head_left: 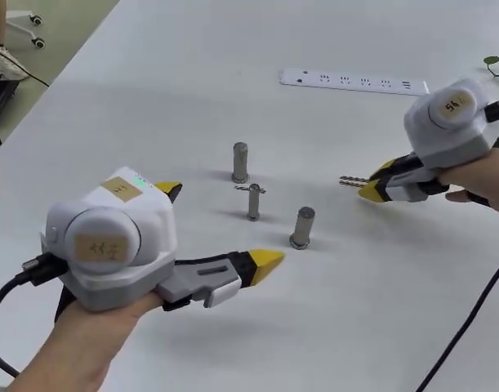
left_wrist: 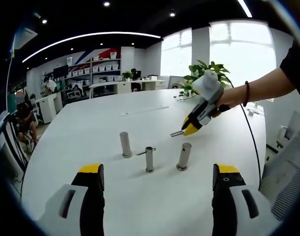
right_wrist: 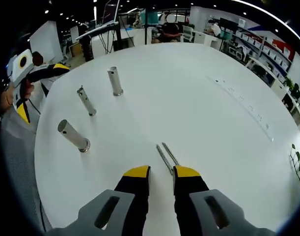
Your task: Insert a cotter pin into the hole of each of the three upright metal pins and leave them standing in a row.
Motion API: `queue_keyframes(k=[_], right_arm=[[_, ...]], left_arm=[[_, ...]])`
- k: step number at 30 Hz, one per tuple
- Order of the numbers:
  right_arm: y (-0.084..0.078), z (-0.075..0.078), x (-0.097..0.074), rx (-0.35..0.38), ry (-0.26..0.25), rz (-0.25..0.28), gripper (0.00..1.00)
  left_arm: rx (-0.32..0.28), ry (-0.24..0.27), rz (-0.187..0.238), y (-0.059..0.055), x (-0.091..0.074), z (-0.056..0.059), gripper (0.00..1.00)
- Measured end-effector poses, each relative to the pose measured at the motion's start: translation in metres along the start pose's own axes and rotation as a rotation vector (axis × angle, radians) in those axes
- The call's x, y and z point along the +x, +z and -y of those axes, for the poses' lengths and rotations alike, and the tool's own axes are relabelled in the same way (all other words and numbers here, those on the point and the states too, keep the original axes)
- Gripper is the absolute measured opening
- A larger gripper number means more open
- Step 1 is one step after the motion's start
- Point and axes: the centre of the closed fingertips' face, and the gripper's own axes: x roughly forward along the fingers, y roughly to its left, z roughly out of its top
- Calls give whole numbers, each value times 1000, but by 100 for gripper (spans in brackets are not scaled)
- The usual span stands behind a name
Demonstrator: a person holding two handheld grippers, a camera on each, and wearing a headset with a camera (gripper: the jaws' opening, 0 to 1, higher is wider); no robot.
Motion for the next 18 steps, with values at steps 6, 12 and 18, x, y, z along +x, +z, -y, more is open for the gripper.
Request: queue_keyframes(k=[6,12,18], right_arm=[[-4,7,8,5,0,-24,11],[-2,10,10,-15,4,-41,9],[-5,15,11,-45,10,-59,9]], left_arm=[[-3,0,3,0,0,0,89],[3,-5,7,1,0,1,87],[2,-1,11,2,0,0,87]])
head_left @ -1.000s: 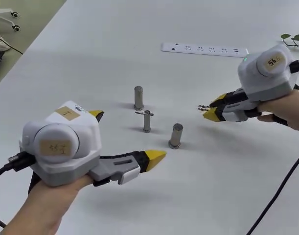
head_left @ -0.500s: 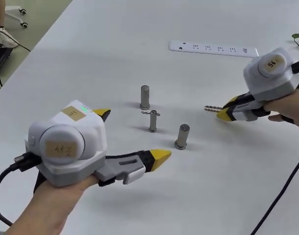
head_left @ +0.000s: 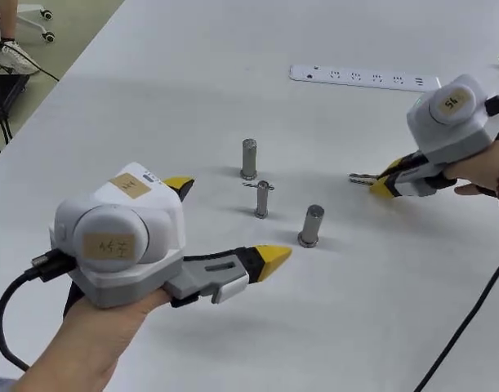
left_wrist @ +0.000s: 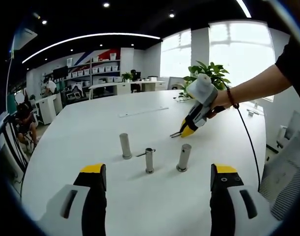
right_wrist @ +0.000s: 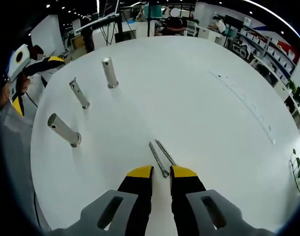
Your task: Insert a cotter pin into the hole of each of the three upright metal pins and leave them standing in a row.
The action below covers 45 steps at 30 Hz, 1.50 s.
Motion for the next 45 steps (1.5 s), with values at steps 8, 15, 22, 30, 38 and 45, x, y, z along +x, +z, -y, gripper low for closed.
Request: queue_keyframes(k=[8,15,22,30,38,45], right_arm=[[0,-1,3,-5,28,-52,5],[1,-5,5,-76,28,-99,0],[-1,-9,1,-79,26,-102,0],[-1,-16,-4,-95,19,-93,0],[6,-27,-13,-165,21,-40,0],[15,-36,-22,-220,11,9,0]], left_arm=[[2,4,2,1,0,-1,87],[3,8,-7,0,-1,-2,87],[5,4,-7,0,-1,0,86],[4,-3,-13,-1,-1,1,83],[-3,-14,-25,-3,-2,3,75],[7,-38,-34,1,0,8,69]])
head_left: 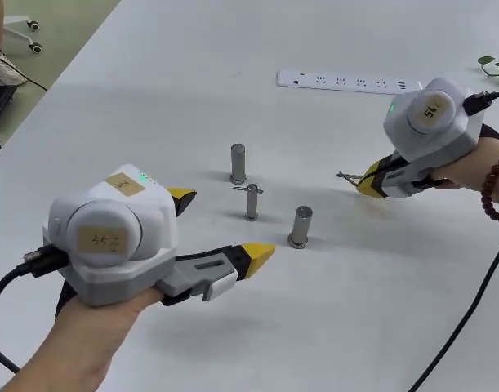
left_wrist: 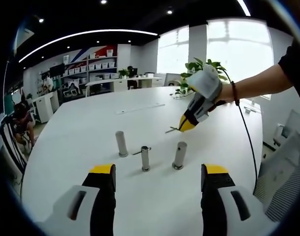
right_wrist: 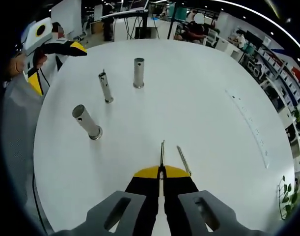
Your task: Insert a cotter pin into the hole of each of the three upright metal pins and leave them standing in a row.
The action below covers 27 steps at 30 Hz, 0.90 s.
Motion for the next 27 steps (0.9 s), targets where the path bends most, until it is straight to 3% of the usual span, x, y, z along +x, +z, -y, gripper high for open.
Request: queue_keyframes(k=[7,11,19,24,27], right_arm=[[20,-17,-20,-61,-14,72,0],[29,-29,-28,-97,-9,102,0],[44,-49,-37,-174,0,155,0],[55,-61,-41,-237,-3,189,0],[60,-61,-42,-248,6,215,0]], left_arm=[[27,-33,-4,10,6,7,61],[8,-54,-37,8,13,10,53],[5,-93,-54,15,21,19,46],[-32,-133,-43,26,28,25,40],[-35,-148,-55,28,31,28,37]])
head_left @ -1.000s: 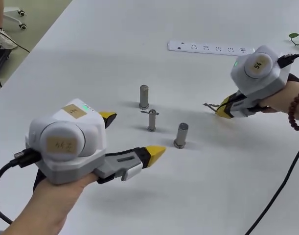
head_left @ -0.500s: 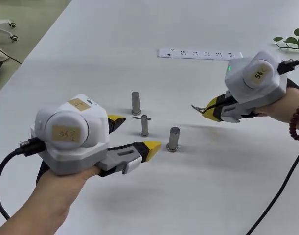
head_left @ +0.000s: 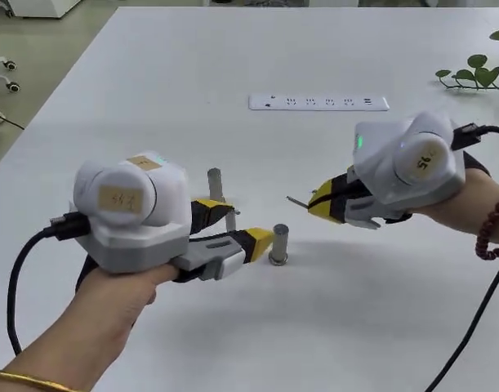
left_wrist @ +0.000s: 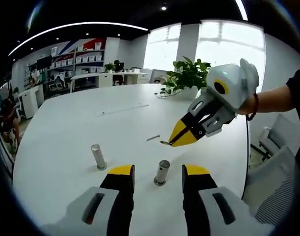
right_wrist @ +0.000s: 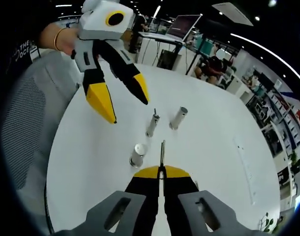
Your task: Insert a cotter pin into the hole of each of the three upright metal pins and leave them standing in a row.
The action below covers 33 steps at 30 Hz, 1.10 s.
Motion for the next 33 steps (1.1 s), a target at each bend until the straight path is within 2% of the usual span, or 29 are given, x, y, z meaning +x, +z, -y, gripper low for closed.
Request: queue_keyframes(k=[3,12,19,33], right_arm=[[6,-4,-1,-17,4,21,0],[21,-15,-2,-68,21,70,0],[30,-26,-4,-119,32,95,0],[36,-35,-1,-209,35,83,0]], left_arm=[[-22,-16,-11,0,4,3,33],[-120,-60,-8,3,12,9,24],[-153,-86,-4,4,14,15,14],[-205,-119,-15,3,17,21,7]])
